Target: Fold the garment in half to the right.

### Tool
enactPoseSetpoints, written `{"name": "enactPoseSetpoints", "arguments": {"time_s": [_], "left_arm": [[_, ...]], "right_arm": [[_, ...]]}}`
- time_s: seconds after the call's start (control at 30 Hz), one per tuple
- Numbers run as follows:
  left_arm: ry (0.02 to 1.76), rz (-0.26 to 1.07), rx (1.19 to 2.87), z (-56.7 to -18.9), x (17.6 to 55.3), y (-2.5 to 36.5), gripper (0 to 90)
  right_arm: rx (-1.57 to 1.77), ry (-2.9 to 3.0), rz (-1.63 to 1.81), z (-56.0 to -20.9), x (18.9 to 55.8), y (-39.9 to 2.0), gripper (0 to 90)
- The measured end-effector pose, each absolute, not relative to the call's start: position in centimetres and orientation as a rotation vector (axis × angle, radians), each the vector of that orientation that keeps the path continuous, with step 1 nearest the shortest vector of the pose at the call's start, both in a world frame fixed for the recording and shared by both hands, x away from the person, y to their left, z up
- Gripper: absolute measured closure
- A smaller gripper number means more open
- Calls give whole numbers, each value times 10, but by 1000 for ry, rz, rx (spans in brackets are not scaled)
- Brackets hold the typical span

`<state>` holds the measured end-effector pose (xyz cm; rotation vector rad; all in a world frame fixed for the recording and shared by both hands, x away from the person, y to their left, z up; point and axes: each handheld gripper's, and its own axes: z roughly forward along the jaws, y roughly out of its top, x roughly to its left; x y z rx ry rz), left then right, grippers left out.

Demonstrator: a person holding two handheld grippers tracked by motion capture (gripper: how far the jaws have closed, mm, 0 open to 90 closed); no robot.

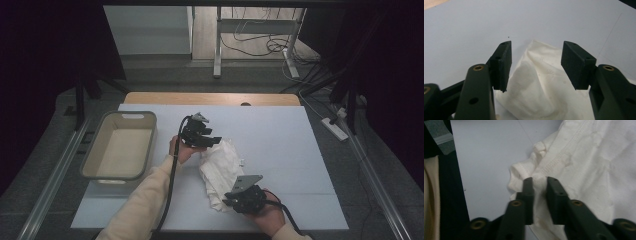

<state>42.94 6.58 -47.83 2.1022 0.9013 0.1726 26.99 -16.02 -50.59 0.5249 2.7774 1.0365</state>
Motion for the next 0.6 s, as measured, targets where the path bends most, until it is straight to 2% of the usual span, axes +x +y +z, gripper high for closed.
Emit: {"name": "enactPoseSetpoints", "arguments": {"time_s": [0.13,0.47,0.6], "left_arm": [[900,175,2102,-478,429,67,422],[901,176,2096,-477,429,68,424],[883,160,2097,-477,429,68,466]], "right_arm": [[527,2774,1060,-501,268,-163,875],[448,2807,1128,-495,254,-150,878],[443,2819,1114,-503,254,-146,857]]}}
